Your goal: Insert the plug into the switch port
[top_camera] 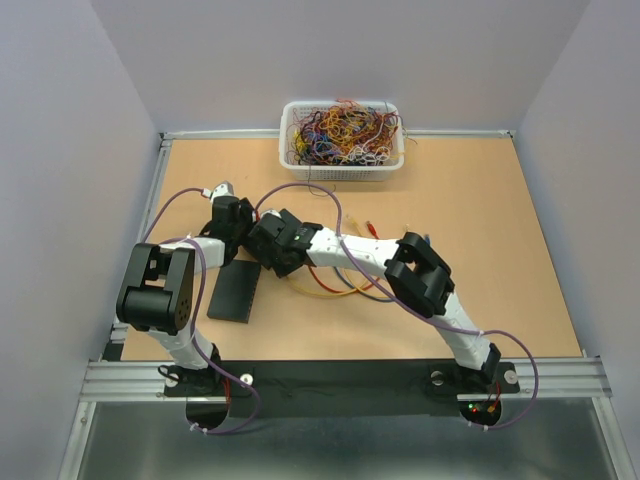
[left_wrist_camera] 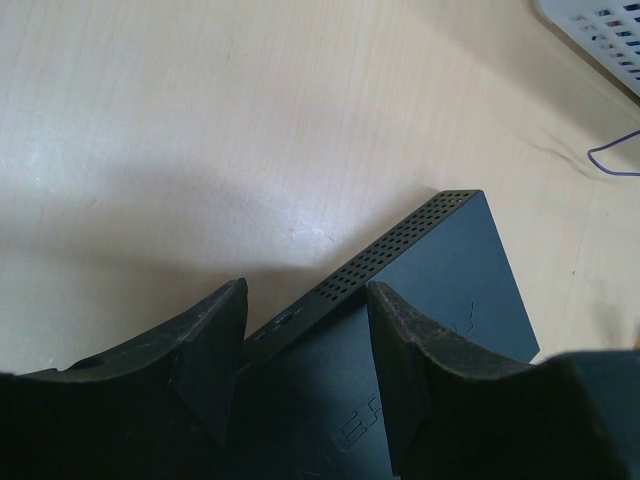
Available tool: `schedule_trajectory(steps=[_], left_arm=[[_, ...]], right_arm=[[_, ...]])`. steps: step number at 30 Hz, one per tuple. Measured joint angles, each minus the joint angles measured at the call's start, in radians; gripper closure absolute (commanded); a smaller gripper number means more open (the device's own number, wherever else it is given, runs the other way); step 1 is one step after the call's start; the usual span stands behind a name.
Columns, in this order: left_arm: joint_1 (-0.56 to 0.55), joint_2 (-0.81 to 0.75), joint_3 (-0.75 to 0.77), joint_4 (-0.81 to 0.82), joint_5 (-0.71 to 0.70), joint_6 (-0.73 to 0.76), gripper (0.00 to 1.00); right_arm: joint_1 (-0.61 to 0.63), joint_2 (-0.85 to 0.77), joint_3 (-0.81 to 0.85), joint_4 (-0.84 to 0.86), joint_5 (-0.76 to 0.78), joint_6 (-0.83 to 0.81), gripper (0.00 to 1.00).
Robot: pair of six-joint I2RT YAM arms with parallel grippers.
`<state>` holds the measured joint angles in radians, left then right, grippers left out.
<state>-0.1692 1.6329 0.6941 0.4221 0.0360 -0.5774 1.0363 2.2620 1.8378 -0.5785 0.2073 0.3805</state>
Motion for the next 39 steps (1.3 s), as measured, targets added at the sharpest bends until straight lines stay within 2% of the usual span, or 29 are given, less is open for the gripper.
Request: schedule_trajectory(steps=[23,35,39], left_arm=[[-0.006,-0.009,0.0,0.01,0.019,0.058,0.42],[-0.006,-0.005,0.024,-0.034,0.042,0.073,0.42],[-0.008,0.0,0.031,-0.04,0.043,0.076,0.43]], right_arm=[[0.006,0.018,0.012,0.011,0.032,-0.041,1.0],[0.006,-0.074,-0.197,0.23,0.045,-0.093,1.0],[0.006,-0.081,-0.216,0.256,0.048,-0.118,1.0]])
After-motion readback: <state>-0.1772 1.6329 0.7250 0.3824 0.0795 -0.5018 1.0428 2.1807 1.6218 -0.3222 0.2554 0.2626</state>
